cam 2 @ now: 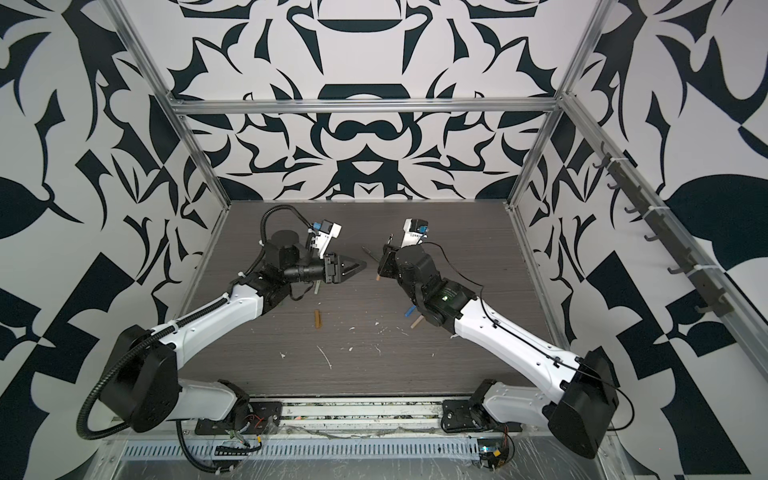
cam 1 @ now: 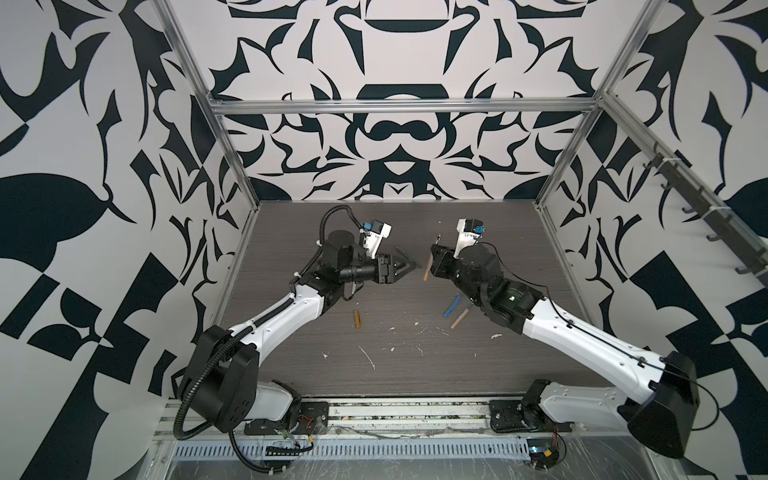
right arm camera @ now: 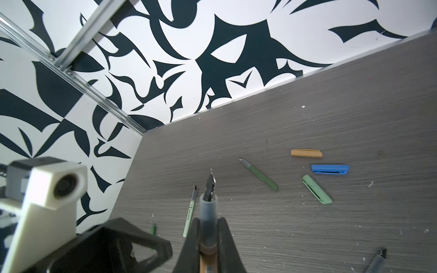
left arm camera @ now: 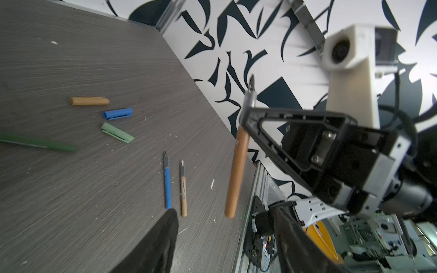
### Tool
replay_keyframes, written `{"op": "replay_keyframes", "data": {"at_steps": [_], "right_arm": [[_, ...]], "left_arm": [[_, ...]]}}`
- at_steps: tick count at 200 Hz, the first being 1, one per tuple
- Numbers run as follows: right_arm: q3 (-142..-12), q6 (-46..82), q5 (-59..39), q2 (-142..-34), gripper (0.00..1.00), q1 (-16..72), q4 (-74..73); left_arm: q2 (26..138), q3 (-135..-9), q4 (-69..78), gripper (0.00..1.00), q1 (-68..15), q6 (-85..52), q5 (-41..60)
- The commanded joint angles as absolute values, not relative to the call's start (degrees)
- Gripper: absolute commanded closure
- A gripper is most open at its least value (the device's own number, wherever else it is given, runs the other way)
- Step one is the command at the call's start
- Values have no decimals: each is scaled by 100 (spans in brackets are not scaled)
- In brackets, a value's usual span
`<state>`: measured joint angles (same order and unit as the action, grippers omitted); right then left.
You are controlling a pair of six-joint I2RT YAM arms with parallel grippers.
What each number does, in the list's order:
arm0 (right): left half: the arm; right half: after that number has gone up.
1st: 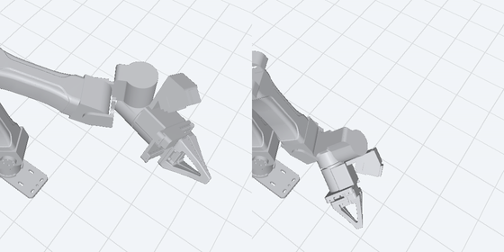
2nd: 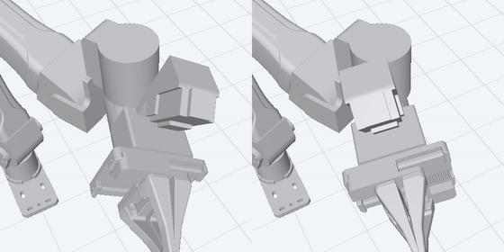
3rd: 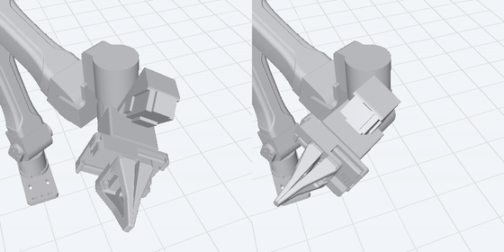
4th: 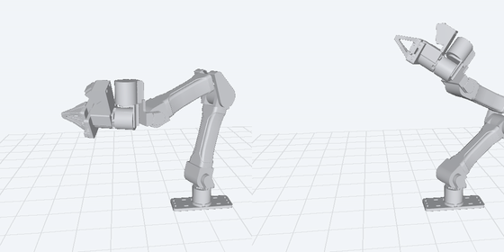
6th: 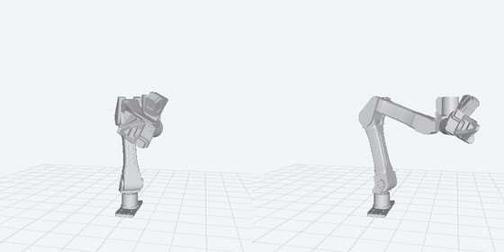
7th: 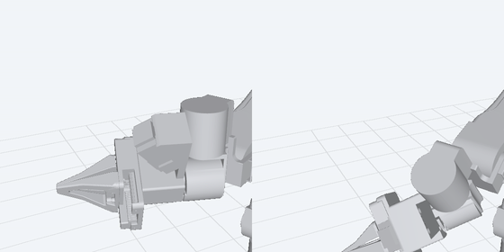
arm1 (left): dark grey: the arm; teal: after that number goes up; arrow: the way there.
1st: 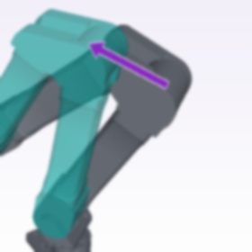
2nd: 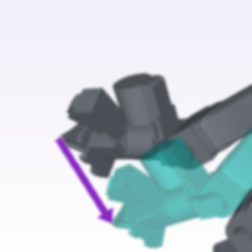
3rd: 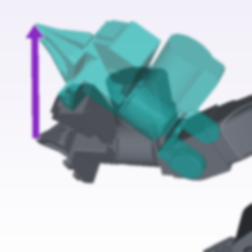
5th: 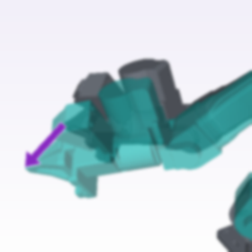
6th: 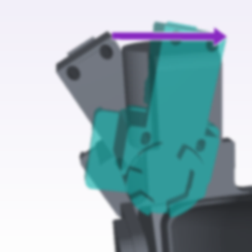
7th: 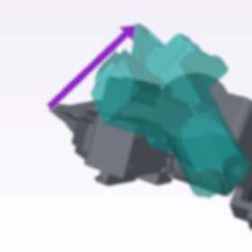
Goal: Insert the pens into the pen caps
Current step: 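Lift the tan pen toward the left gripper while the left gripper approaches, then close the left gripper on the tan pen and open the right gripper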
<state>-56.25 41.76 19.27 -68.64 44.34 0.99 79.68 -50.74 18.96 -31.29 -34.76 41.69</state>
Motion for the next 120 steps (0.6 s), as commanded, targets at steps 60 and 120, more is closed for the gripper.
{"op": "replay_keyframes", "data": {"at_steps": [60, 120], "right_arm": [[-5545, 4135, 1731, -6828, 94, 4645, -737], [-5687, 4194, 1503, -7045, 94, 4785, -766]], "left_arm": [[8118, -5061, 2353, 43, -3304, -3216, 4492], [8258, -5141, 2453, 57, -3331, -3335, 4537]]}}
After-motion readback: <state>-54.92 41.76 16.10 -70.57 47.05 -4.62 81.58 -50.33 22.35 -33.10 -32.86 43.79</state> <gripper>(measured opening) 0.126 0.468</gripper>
